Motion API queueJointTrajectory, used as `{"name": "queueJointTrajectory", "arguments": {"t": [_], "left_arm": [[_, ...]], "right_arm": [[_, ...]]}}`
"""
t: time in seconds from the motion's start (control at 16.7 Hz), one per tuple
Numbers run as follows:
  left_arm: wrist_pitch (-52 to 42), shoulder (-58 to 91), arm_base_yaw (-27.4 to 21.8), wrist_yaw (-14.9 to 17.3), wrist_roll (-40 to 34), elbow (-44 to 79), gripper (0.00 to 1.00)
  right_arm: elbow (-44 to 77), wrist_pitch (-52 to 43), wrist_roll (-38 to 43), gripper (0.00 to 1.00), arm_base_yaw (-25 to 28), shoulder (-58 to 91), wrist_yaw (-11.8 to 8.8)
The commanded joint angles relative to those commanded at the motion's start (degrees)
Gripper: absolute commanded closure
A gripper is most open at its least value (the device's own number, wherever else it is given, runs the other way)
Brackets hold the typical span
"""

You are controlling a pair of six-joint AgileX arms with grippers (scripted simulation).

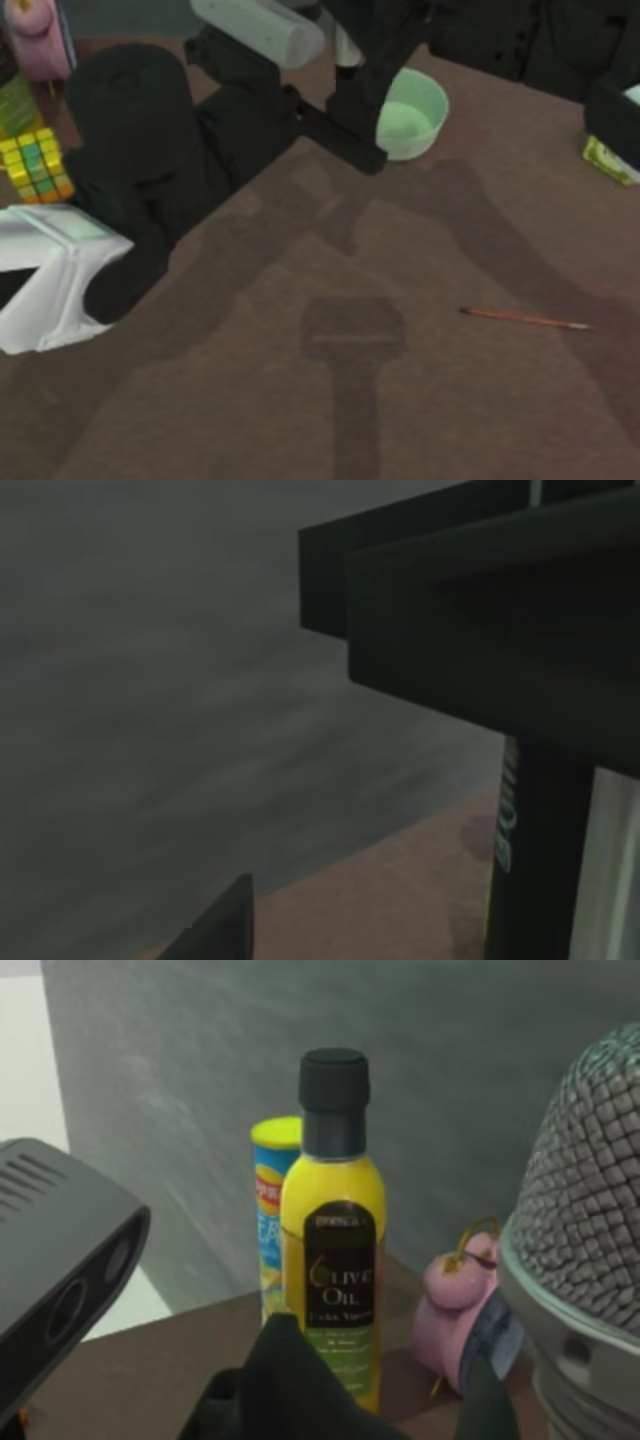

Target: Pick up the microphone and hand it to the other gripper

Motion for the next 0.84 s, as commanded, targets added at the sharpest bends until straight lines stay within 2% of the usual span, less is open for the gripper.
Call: {"name": "queueJointTrajectory", "arguments": {"t": [0.18,0.3,0.72,0.84], "left_arm": [[0.04,0.58,0.28,-0.25,0.23,-0.61,0.00],[-0.20,-0.39,0.50,-0.04,0.21,-1.55,0.00],[-2.41,-14.75,3.64,1.74,0.07,-13.39,0.00],[-2.57,-15.91,3.92,1.97,0.07,-14.51,0.00]], "right_arm": [[0.56,-0.04,-0.09,1.00,-0.14,-0.45,0.36],[0.18,-0.07,-0.03,1.00,-0.64,-0.79,-0.10],[-4.04,0.01,-0.14,1.00,-6.36,-5.19,-6.52],[-4.54,-0.04,-0.26,1.00,-7.00,-5.58,-7.15]]}}
